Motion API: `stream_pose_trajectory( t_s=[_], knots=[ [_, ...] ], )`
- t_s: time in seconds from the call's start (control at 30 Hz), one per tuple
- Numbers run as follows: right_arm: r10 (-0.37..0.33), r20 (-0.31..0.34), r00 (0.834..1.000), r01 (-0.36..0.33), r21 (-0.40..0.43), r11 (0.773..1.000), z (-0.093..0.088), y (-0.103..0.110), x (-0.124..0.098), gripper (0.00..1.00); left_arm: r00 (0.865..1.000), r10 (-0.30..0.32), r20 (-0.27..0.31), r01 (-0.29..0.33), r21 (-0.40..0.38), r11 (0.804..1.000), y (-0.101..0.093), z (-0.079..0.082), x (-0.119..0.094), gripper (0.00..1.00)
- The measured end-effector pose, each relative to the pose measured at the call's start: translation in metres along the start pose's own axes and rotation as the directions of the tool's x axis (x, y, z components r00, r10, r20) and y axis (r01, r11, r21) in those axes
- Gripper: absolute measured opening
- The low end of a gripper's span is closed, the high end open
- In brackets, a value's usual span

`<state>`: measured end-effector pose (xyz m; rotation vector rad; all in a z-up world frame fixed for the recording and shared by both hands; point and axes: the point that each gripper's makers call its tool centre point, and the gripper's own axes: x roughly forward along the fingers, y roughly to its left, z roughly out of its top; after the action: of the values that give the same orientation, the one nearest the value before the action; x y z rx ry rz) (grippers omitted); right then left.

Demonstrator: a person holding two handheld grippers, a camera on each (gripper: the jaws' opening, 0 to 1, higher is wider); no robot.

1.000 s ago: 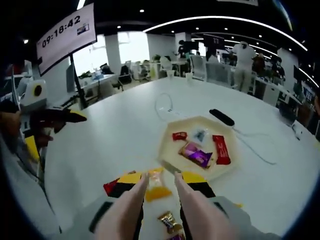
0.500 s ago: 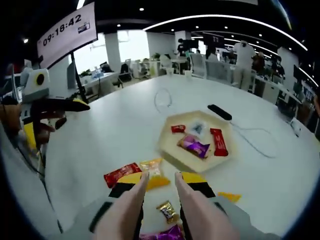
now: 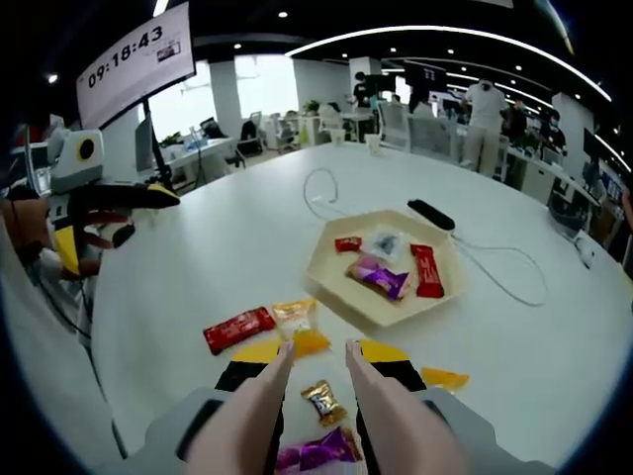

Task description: Place the target food into the container with the food tongs after gripping and lifting it, then release it inside without dropping or visibly crushing the food.

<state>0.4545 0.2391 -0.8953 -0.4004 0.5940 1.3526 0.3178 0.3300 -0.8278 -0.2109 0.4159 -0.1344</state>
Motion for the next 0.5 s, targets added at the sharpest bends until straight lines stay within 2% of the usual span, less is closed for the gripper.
stream_pose_trajectory(
  t_s=[0.17, 0.3, 0.5],
  knots=[
    [0.028, 0.016, 0.999, -0.028, 0.017, 0.999, 0.002, 0.003, -0.002, 0.27, 1.000, 0.003, 0.022, -0.003, -0.001, 1.000, -0.001, 0.008, -0.001, 0.99],
    [0.052, -0.012, 0.999, -0.052, -0.022, 0.998, -0.004, 0.007, 0.001, 0.27, 1.000, 0.004, 0.009, -0.004, 0.005, 1.000, -0.001, 0.004, -0.001, 0.99],
    [0.073, -0.036, 0.997, -0.074, -0.034, 0.997, -0.011, 0.009, 0.001, 0.27, 1.000, 0.006, 0.010, -0.006, 0.003, 1.000, -0.003, 0.005, -0.002, 0.99]
  ],
)
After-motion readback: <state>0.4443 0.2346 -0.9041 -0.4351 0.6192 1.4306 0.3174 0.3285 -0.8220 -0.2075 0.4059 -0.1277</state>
